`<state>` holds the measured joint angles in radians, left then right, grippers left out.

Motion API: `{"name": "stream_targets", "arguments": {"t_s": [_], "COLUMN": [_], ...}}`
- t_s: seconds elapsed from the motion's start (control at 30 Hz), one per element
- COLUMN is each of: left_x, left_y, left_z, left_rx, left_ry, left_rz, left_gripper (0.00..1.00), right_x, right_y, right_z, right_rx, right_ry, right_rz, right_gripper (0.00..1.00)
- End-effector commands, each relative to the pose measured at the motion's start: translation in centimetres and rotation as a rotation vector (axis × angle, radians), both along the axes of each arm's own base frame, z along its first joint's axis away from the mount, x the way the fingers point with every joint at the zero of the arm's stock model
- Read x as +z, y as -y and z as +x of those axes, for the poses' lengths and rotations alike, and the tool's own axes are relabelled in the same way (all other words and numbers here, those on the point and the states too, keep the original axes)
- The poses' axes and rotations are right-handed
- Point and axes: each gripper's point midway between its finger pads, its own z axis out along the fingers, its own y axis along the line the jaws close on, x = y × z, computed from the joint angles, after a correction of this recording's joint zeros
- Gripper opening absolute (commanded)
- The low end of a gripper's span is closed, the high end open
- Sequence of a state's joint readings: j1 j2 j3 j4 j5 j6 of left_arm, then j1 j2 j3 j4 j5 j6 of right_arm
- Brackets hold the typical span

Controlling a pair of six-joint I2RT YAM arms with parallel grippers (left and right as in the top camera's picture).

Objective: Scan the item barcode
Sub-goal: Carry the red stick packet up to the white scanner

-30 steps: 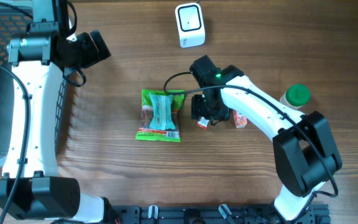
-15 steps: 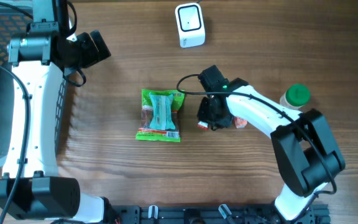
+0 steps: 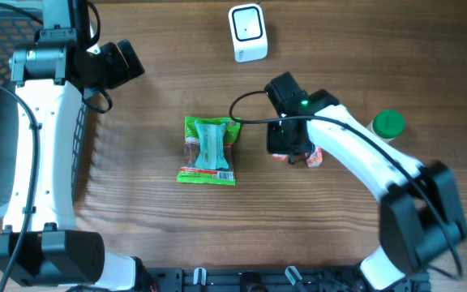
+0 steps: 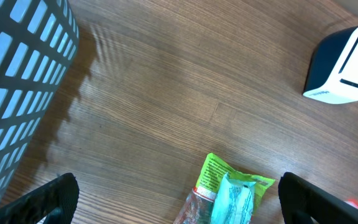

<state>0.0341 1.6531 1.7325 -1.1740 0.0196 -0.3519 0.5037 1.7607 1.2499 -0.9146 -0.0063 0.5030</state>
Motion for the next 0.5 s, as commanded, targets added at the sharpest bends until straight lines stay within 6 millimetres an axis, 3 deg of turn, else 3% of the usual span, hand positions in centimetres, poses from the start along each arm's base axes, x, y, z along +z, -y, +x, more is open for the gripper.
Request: {"name": "stream_targets", "arguments": {"t_s": [0.0, 0.13, 0.33, 0.43, 0.47], "left_x": [-0.1, -0.1, -0.1, -0.1, -0.1], "left_y": [-0.2, -0.2, -0.2, -0.2, -0.2], "left_z": [0.0, 0.0, 0.0, 0.0, 0.0], "left_rx": [-0.008, -0.008, -0.008, -0.008, -0.008], "left_ry": [-0.001, -0.001, 0.0, 0.0, -0.001], "left_rz": [0.012, 0.013, 0.012, 0.012, 0.012], "left_gripper": [1.0, 1.0, 1.0, 1.0, 1.0], "right_x": [5.6, 7.4, 9.4, 12.3, 14.8], "right_y": [1.3, -0.1, -0.7, -1.0, -1.0], "right_z": [1.7, 1.7, 2.9, 4.0, 4.9], "right_rx": [0.125, 0.143, 0.277, 0.33, 0.328], "right_ry": [0.209, 0.254, 0.329, 0.385, 0.414], "right_rz": [-0.096, -0.004, -0.015, -0.017, -0.007], "right_gripper": [0.04, 0.04, 0.04, 0.04, 0.04]}}
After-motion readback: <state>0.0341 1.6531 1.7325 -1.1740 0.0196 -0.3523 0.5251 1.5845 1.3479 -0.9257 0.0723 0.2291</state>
